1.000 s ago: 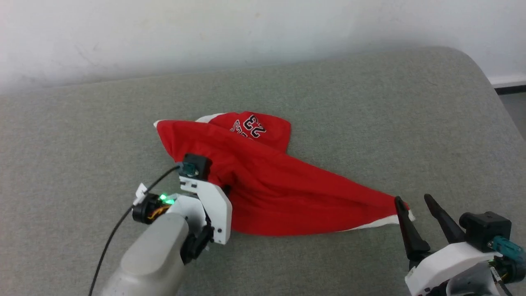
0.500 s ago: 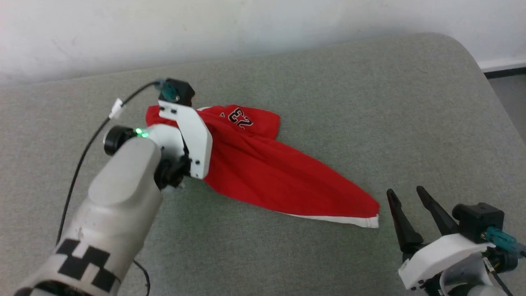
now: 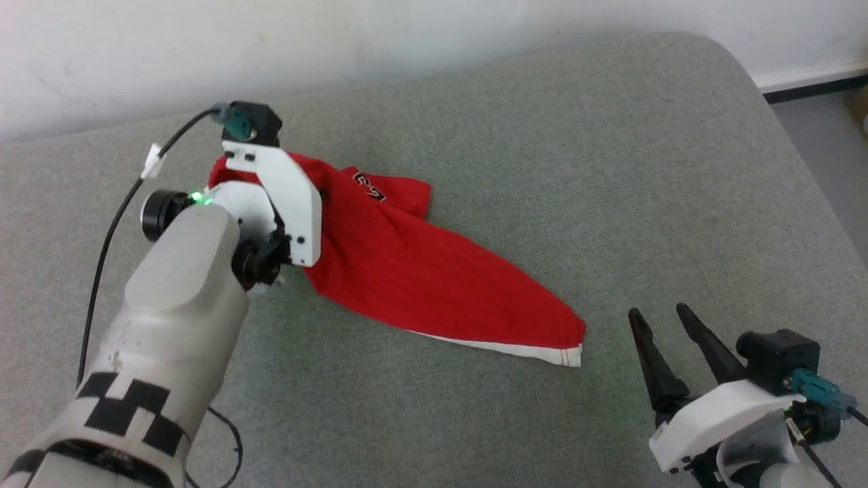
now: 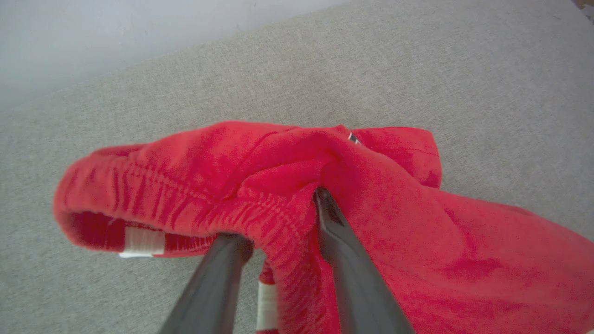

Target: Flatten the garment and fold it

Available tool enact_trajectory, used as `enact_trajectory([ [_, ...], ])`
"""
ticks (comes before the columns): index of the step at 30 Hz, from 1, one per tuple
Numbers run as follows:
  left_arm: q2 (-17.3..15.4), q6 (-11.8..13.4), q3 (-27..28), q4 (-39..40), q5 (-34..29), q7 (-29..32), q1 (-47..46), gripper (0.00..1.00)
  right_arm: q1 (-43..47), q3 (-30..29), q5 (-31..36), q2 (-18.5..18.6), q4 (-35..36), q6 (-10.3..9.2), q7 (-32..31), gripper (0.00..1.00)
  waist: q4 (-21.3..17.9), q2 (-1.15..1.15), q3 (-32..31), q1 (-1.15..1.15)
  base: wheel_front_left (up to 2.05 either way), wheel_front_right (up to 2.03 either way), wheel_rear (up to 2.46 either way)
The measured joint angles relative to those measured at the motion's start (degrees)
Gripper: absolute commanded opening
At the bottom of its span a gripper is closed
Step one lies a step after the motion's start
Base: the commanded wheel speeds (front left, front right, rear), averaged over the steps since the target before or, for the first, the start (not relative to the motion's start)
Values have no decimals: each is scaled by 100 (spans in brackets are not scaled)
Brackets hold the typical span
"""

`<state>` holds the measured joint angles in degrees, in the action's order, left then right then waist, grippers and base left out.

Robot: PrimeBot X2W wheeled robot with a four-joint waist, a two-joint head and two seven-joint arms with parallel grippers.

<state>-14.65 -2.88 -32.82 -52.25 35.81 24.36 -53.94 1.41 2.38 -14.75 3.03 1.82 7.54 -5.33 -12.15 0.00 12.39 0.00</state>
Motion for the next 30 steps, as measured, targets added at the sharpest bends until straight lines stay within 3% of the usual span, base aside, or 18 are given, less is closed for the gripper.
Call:
enact_trajectory([
  [4,-136,-10,103,433,81,-504,504,100,146,-74,0,1,-2,-1,-12,100,113,0,-165,0,0,0,0],
  [9,-360,162,147,1207,182,-504,1207,100,255,-119,-2,2,79,0,-68,100,352,0,-312,0,0,0,0],
  [17,-475,554,181,1885,364,-40,1719,100,229,12,-44,0,130,0,-121,100,522,0,-292,0,0,0,0],
  [24,-366,603,71,1741,396,278,1687,100,186,4,-116,0,80,0,-118,100,372,0,-91,-1,0,0,0],
  [25,-345,602,23,1667,390,335,1658,76,162,5,-134,0,65,0,-116,100,353,0,-65,-1,0,0,0],
  [26,-347,602,-32,1588,366,398,1599,35,133,10,-147,0,48,-1,-114,100,332,0,-47,0,0,0,0],
  [27,-350,592,-89,1508,334,470,1530,0,113,12,-148,-1,32,-1,-111,100,311,0,-35,0,0,0,0],
  [30,-315,492,-171,1365,319,503,1464,0,108,-1,-149,1,-40,0,-109,100,281,0,-48,-1,0,0,0],
])
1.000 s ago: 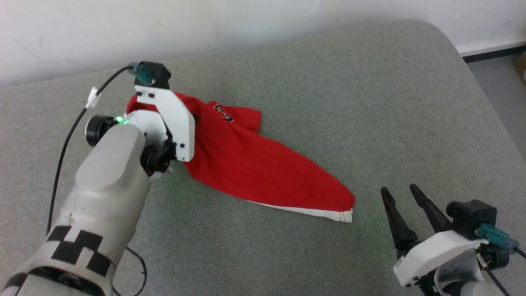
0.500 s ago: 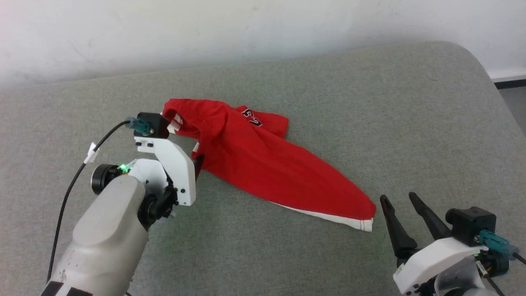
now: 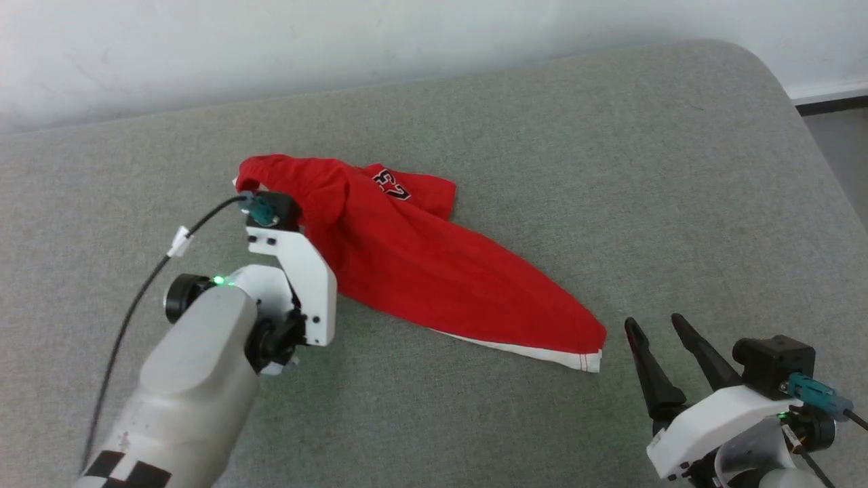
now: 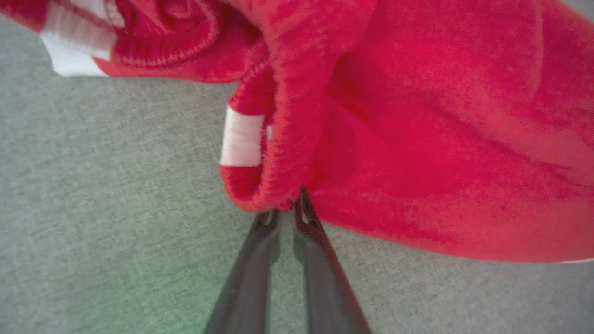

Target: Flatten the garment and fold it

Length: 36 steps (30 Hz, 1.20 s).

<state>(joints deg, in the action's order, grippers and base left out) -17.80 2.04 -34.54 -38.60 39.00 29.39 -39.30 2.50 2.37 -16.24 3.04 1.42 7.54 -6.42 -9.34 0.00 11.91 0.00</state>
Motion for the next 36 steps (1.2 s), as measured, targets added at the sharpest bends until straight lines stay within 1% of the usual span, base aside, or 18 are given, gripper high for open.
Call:
enact_trajectory([
  [2,34,-5,-7,-27,7,-135,53,0,1,-29,0,-1,-26,-1,15,100,6,0,-46,0,0,0,0],
  [6,-31,30,142,209,67,-684,458,0,19,-85,-9,-2,-68,-1,49,100,66,0,-168,0,0,0,0],
  [9,-244,227,289,694,79,-1025,952,0,85,-143,-12,-1,-69,-1,48,100,160,0,-260,0,0,0,0],
  [13,-756,691,553,1731,80,-1226,1733,0,205,-197,-16,0,-45,0,40,100,340,0,-368,1,0,0,0],
  [14,-756,691,553,1731,80,-1226,1733,0,205,-197,-16,0,-45,0,40,100,340,0,-368,1,0,0,0],
  [15,-1029,998,726,2369,85,-1232,2132,0,236,-202,-16,-2,-21,0,27,100,432,0,-420,0,0,0,0],
  [19,-1672,1733,1062,3760,-31,-1157,2921,0,259,-236,-15,-2,51,0,-22,100,582,0,-525,1,0,0,0],
  [20,-1816,1862,1117,4047,-101,-1112,3037,0,263,-248,-15,-1,73,-1,-48,100,615,0,-541,1,0,0,0],
  [22,-2008,2019,1091,4593,-267,-969,3106,0,271,-257,-15,0,103,0,-68,100,676,0,-555,1,0,0,0],
  [23,-2008,2019,1091,4593,-267,-969,3106,0,271,-257,-15,0,103,0,-68,100,676,0,-555,1,0,0,0],
  [24,-2024,2031,1042,4823,-354,-915,3089,0,270,-241,-15,-2,118,0,-71,100,693,0,-548,1,0,0,0],
  [26,-1968,2003,756,5056,-504,-751,2947,0,268,-213,-15,-1,126,0,-112,100,705,0,-510,1,0,0,0],
  [27,-1878,1931,566,5072,-578,-655,2820,0,264,-194,-15,-1,126,-1,-115,100,701,0,-485,1,0,0,0],
  [29,-1586,1718,179,4991,-698,-511,2498,0,230,-135,-15,-3,126,0,-123,100,671,0,-436,0,0,0,0],
  [31,-1262,1470,-218,4737,-823,-402,2130,0,208,-94,-14,-3,125,0,-146,100,619,0,-400,0,0,0,0],
  [33,-937,1201,-594,4363,-889,-286,1840,0,196,-94,-13,-3,119,0,-147,100,560,0,-373,0,0,0,0],
  [36,-486,838,-1114,3796,-914,-201,1719,0,191,-81,-5,-4,87,-1,-146,100,467,0,-359,0,0,0,0],
])
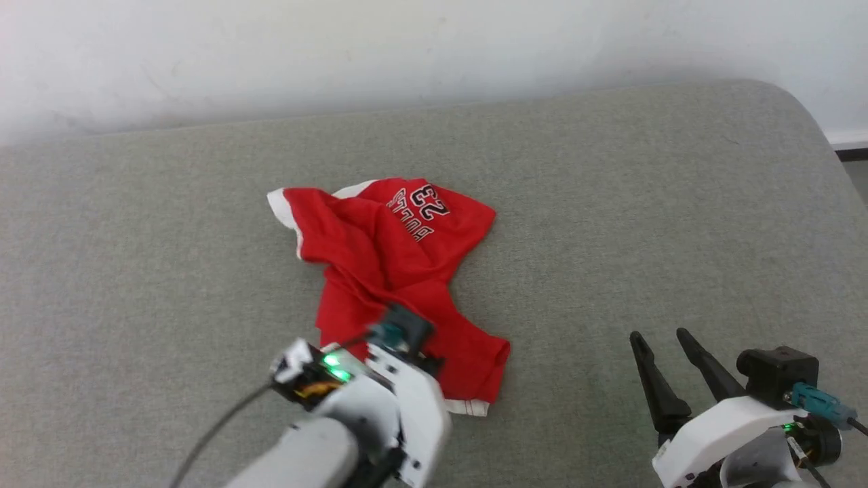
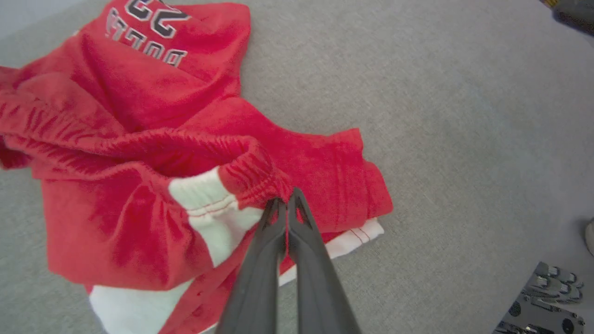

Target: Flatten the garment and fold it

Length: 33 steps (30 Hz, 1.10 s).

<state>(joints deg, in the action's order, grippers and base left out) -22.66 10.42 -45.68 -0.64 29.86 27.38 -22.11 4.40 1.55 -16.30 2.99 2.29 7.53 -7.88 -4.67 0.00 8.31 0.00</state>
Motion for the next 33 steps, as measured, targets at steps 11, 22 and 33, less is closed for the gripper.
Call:
enact_trajectory([
  [11,-263,-323,-243,422,-194,-267,66,100,125,-83,-27,1,-24,0,-3,100,65,0,-173,1,0,0,0],
  [22,-857,-1527,-739,515,-320,778,-1023,100,56,64,9,1,25,1,-63,100,3,0,-110,0,0,0,0],
  [33,-851,-1751,-1529,-343,-96,995,-1817,0,53,97,-42,1,-58,1,3,100,-311,0,172,0,0,0,0],
])
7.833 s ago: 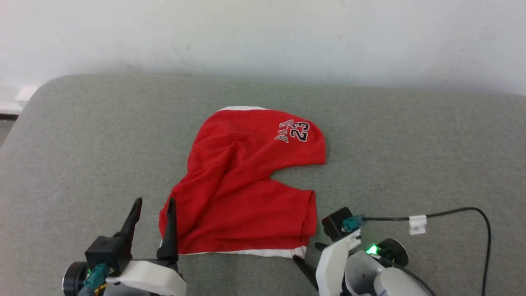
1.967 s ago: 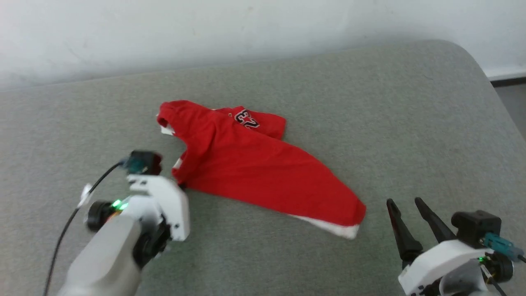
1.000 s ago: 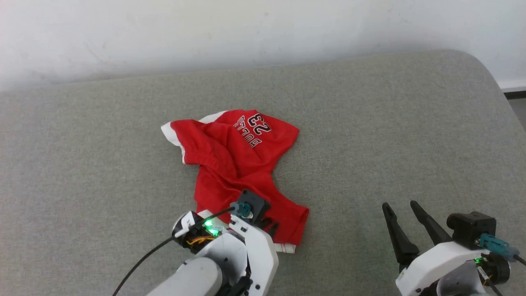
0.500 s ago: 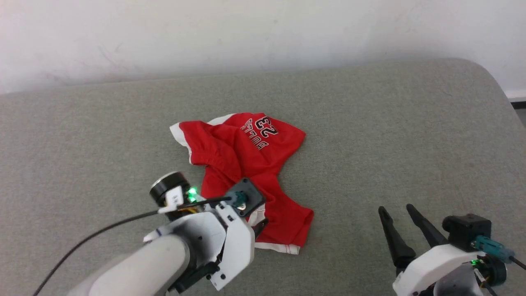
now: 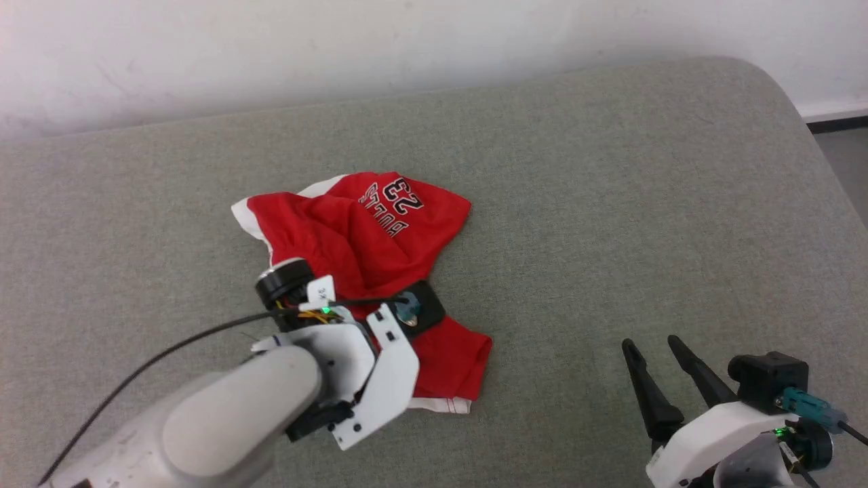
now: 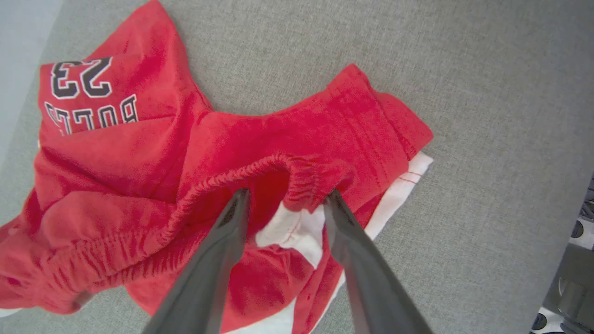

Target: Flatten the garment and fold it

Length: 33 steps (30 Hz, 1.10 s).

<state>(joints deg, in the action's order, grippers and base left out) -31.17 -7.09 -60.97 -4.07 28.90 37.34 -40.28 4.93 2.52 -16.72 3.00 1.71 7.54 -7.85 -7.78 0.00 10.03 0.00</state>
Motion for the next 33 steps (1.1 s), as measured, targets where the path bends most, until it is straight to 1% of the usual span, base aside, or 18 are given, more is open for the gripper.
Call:
enact_trajectory([
  [2,-102,0,-10,3,125,29,-63,0,-4,-7,-2,-1,-12,0,11,100,-20,0,31,0,0,0,0],
  [4,-223,18,104,69,233,3,-104,0,-9,-40,-2,0,-27,0,40,100,2,0,40,0,0,0,0],
  [5,-302,92,207,126,267,-32,-104,0,-9,-44,-2,1,-35,0,41,100,20,0,37,0,0,0,0],
  [6,-391,238,345,196,315,-85,-97,0,-9,-46,-3,1,-46,0,41,100,40,0,29,0,0,0,0],
  [8,-639,616,638,394,400,-163,-61,0,-9,-48,-4,0,-66,0,41,100,78,0,-1,0,0,0,0],
  [10,-922,1111,1001,634,563,-287,164,0,-8,-51,-12,1,-76,0,51,100,121,0,-39,0,0,0,0],
  [14,-1501,2308,1713,1062,1055,-522,1170,0,13,-77,-64,0,-98,0,52,100,241,0,-100,1,0,0,0],
  [16,-1720,2839,2023,1232,1339,-705,1777,0,14,-75,-86,1,-105,0,48,100,320,0,-113,1,0,0,0],
  [18,-1872,3211,2319,1329,1633,-934,2337,0,14,-76,-99,0,-103,-1,29,100,401,0,-118,1,0,0,0],
  [20,-1987,3505,2554,1408,1893,-1120,2841,0,14,-67,-99,0,-98,-1,0,100,480,0,-115,1,0,0,0],
  [25,-2176,3941,2995,1510,2418,-1462,3859,0,8,-31,-89,-2,-74,0,-73,100,583,0,-93,1,0,0,0],
  [27,-2309,4066,3126,1567,2506,-1564,4163,0,8,-38,-80,-1,-54,0,-88,100,574,0,-89,1,0,0,0],
  [29,-2336,4102,3256,1593,2631,-1682,4368,0,9,-47,-79,-1,-34,0,-118,100,567,0,-80,1,0,0,0],
  [31,-2220,4053,3283,1545,2776,-1780,4457,0,10,-51,-82,1,-24,0,-119,100,568,0,-70,1,0,0,0],
  [32,-2128,3990,3282,1495,2836,-1819,4472,9,10,-44,-84,0,-27,0,-120,100,566,0,-71,0,0,0,0],
  [33,-2022,3946,3284,1426,2870,-1883,4473,100,10,-34,-84,-1,-31,0,-120,100,562,0,-81,0,0,0,0],
])
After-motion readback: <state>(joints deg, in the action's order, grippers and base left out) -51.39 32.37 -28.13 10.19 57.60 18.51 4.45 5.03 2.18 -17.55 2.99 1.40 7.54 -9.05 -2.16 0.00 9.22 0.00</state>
